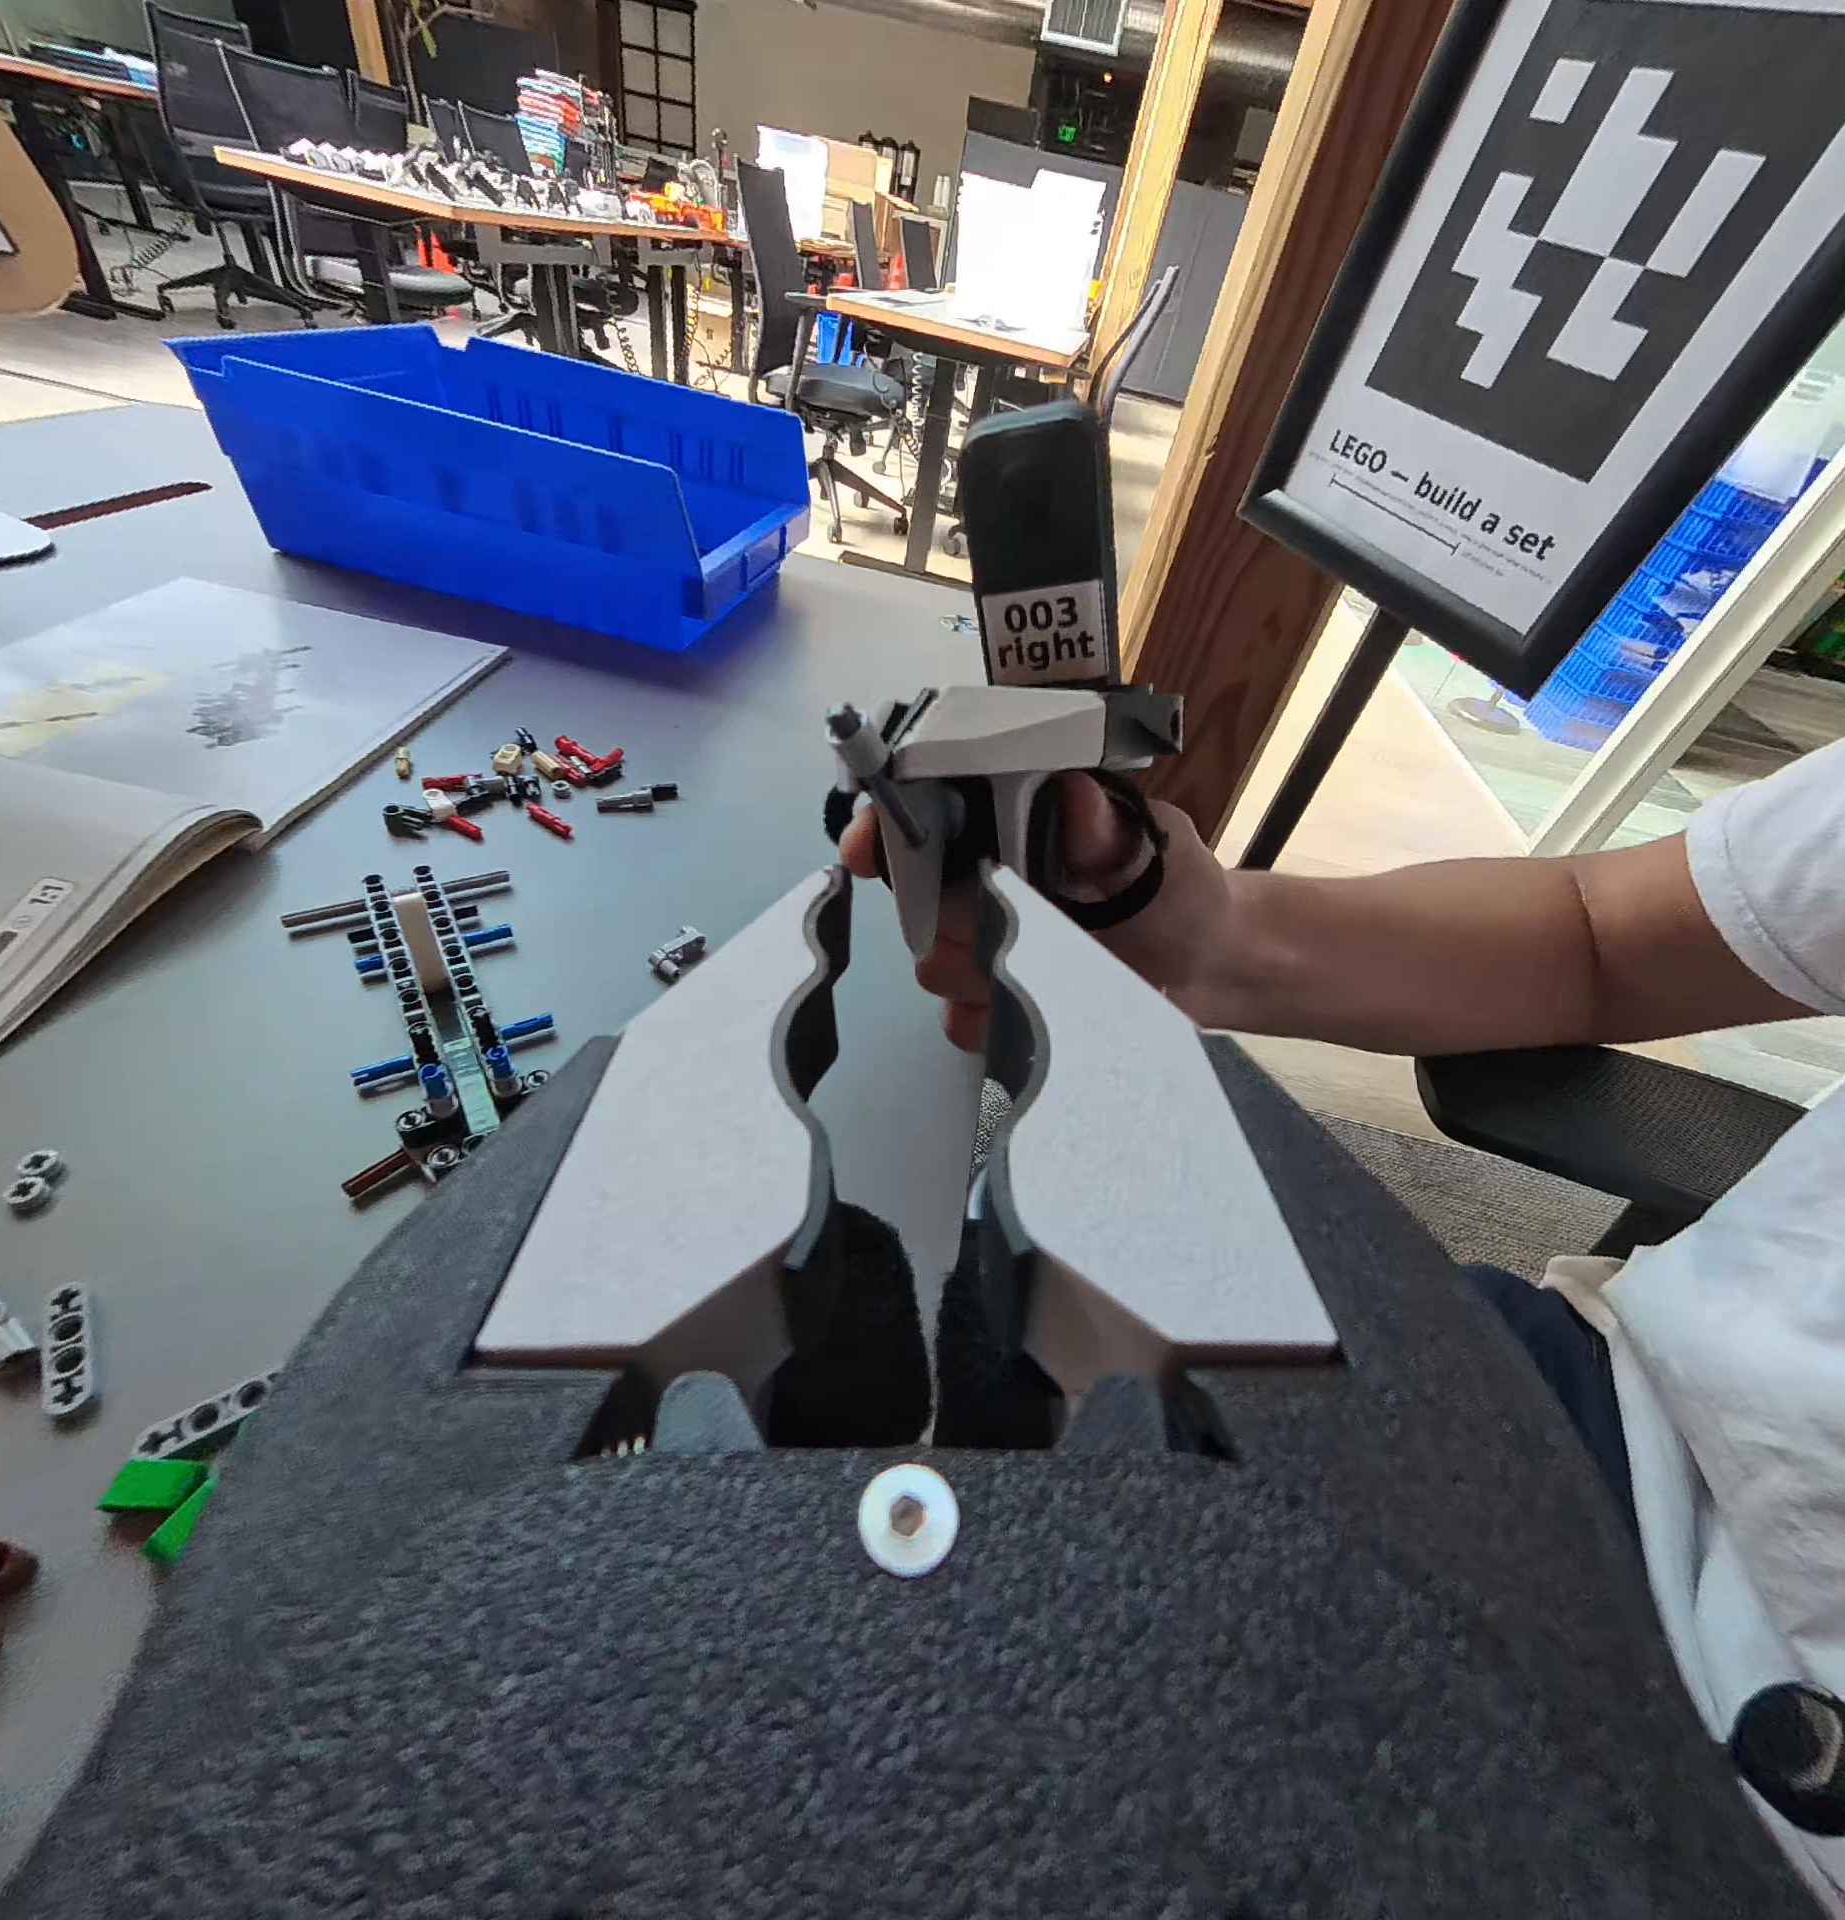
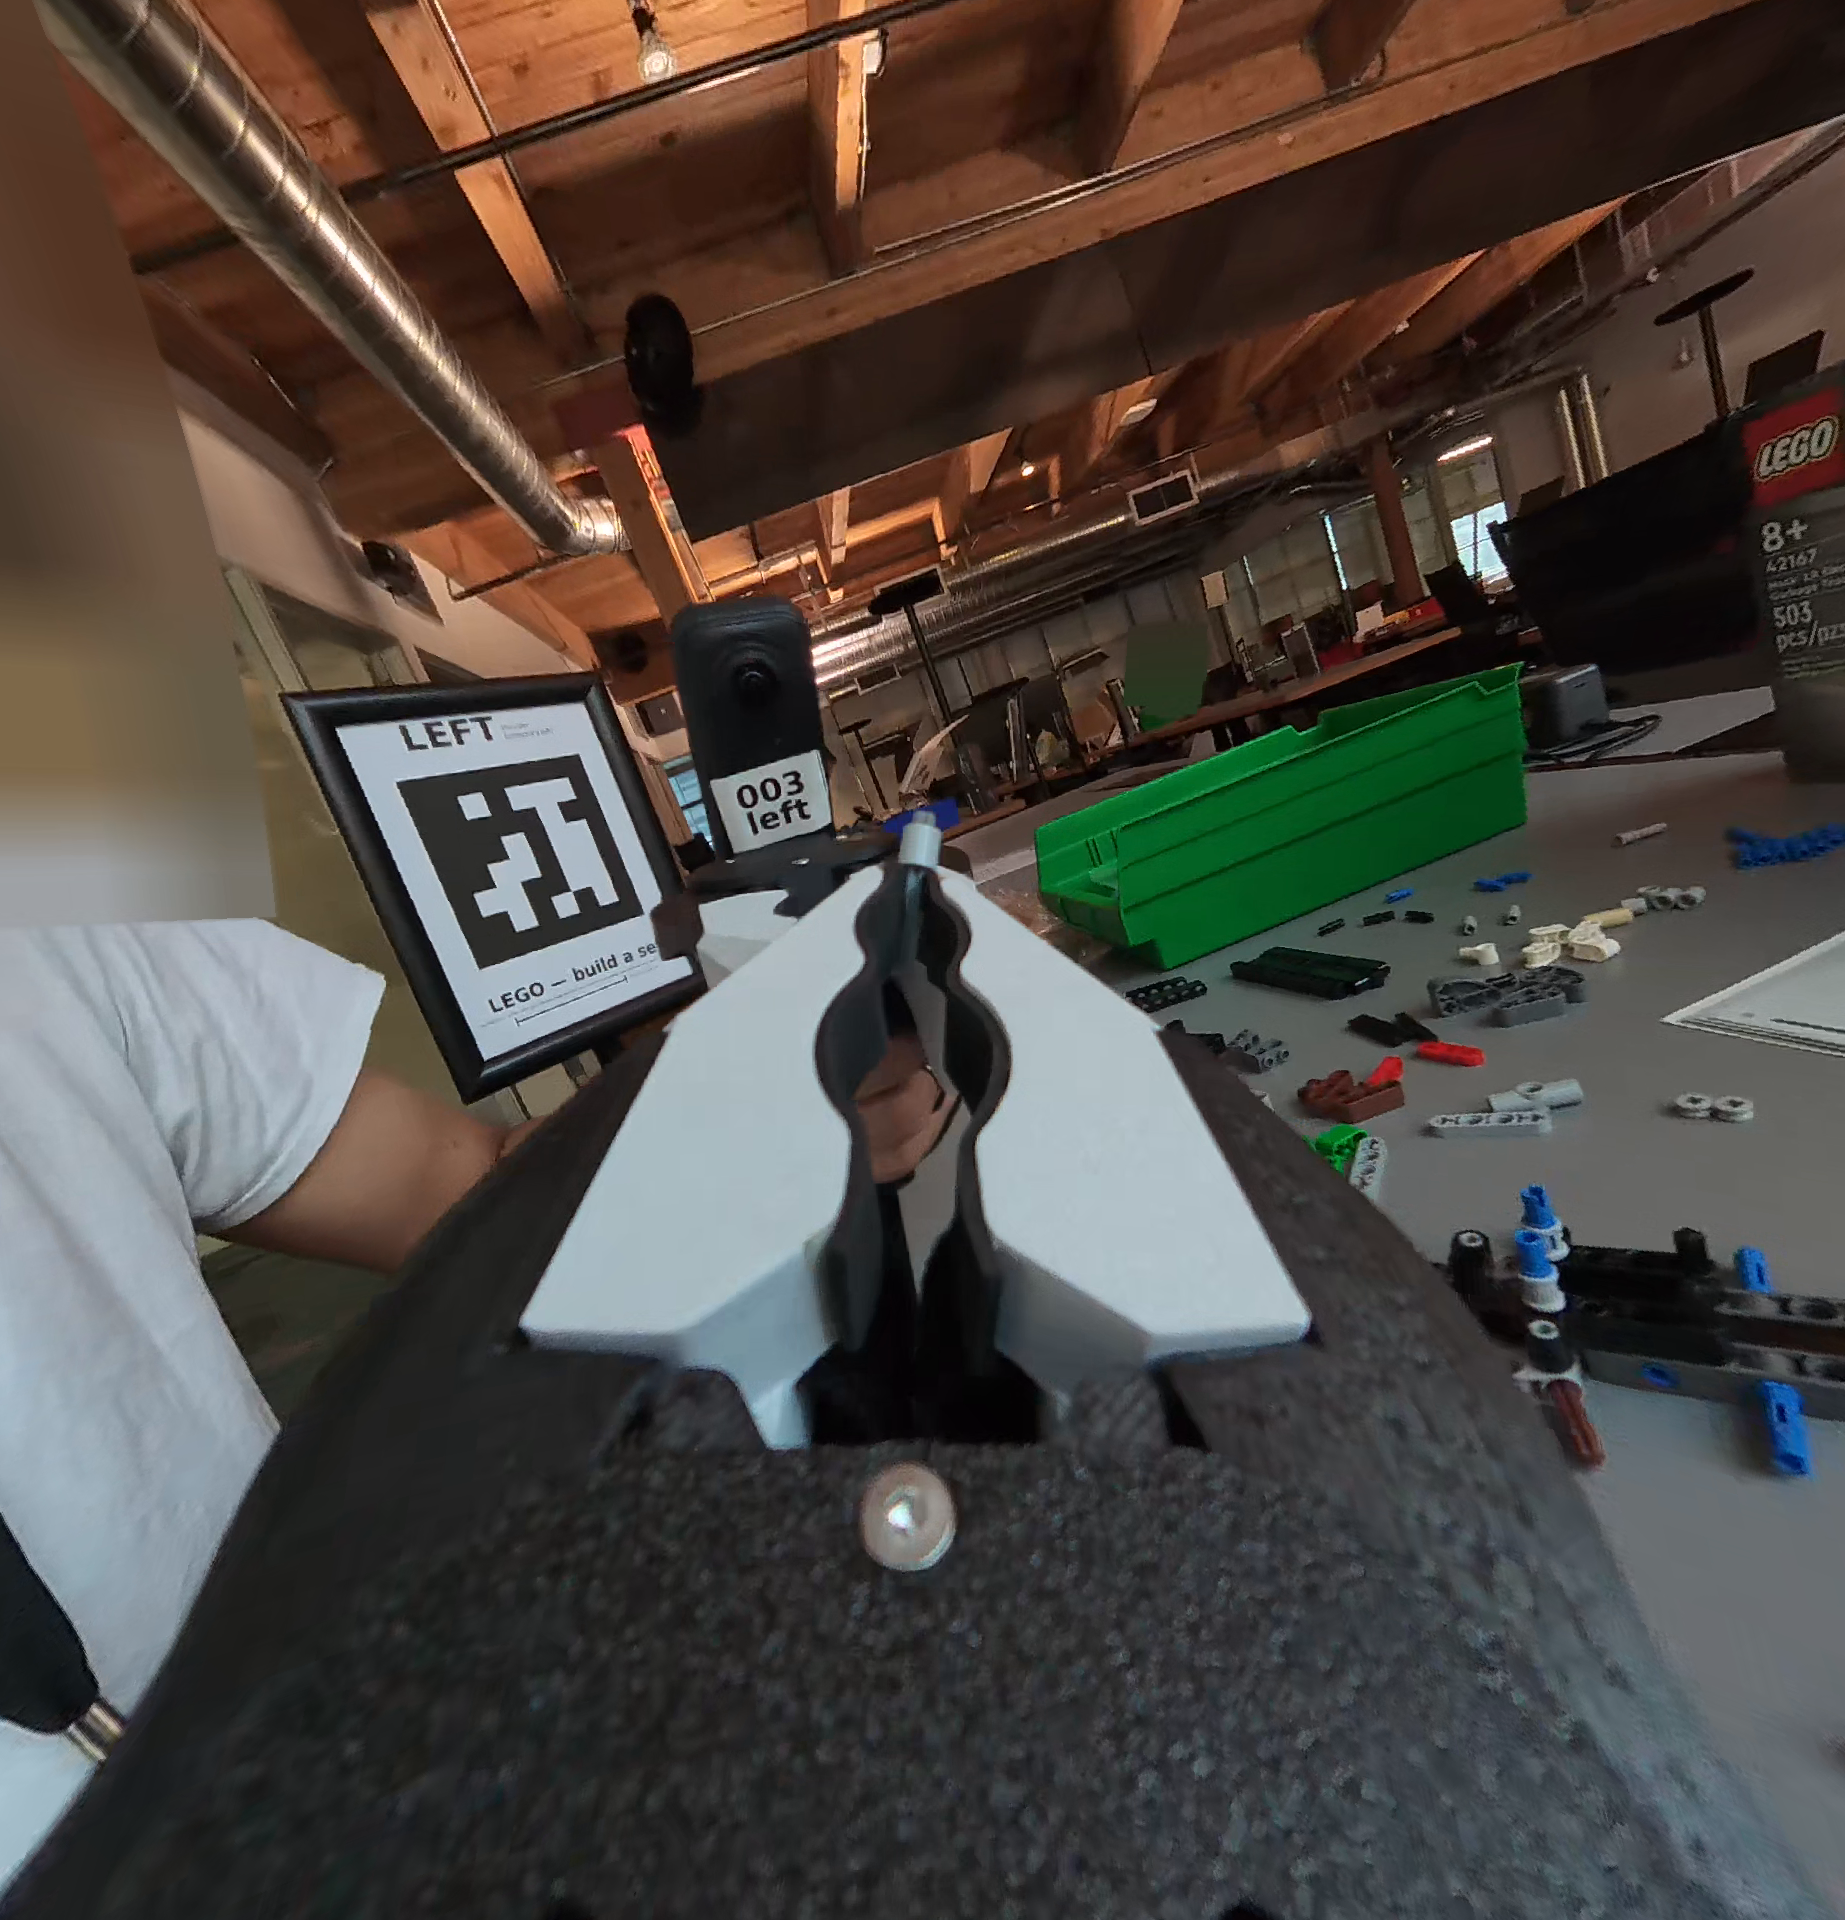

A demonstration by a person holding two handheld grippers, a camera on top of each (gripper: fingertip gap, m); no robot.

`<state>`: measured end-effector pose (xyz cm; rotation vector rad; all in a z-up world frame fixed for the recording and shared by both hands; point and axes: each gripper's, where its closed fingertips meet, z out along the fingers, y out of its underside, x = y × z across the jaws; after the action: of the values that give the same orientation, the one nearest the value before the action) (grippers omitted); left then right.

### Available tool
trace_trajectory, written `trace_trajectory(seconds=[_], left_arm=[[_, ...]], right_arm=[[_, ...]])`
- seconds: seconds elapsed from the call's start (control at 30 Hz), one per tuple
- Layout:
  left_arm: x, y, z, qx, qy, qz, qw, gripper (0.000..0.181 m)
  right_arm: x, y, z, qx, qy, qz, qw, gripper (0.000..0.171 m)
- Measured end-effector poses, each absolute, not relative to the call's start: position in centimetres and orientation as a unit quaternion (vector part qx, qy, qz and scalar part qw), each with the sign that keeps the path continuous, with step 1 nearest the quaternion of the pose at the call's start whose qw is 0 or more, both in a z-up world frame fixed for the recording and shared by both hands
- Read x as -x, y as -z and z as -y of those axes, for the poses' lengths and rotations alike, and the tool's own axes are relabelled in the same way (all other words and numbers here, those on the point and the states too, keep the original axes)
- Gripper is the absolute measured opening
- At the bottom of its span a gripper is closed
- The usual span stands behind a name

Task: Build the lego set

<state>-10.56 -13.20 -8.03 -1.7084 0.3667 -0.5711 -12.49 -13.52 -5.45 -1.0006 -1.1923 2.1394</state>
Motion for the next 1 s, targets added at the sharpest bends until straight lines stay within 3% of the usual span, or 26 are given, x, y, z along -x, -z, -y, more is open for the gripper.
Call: trace_trajectory(seconds=[0.2, 0.47, 0.57, 0.7, 1.0], left_arm=[[10.9, 7.9, 13.0, 0.729, 0.264, -0.139, 0.616, 0.005], [11.5, 8.9, 13.0, 0.746, 0.247, -0.147, 0.600, 0.004], [11.9, 9.1, 12.9, 0.753, 0.234, -0.150, 0.597, 0.004], [12.1, 9.6, 13.0, 0.765, 0.217, -0.162, 0.584, 0.004], [11.5, 10.7, 13.0, 0.782, 0.173, -0.196, 0.566, 0.004]], right_arm=[[13.1, 6.0, 14.0, 0.375, -0.783, 0.430, 0.248, 0.000], [13.4, 7.0, 14.0, 0.384, -0.747, 0.471, 0.268, 0.001], [13.1, 7.2, 13.8, 0.387, -0.729, 0.493, 0.275, 0.020], [12.6, 6.7, 13.0, 0.382, -0.707, 0.516, 0.296, 0.019], [13.4, 7.8, 13.6, 0.394, -0.668, 0.581, 0.248, 0.011]])
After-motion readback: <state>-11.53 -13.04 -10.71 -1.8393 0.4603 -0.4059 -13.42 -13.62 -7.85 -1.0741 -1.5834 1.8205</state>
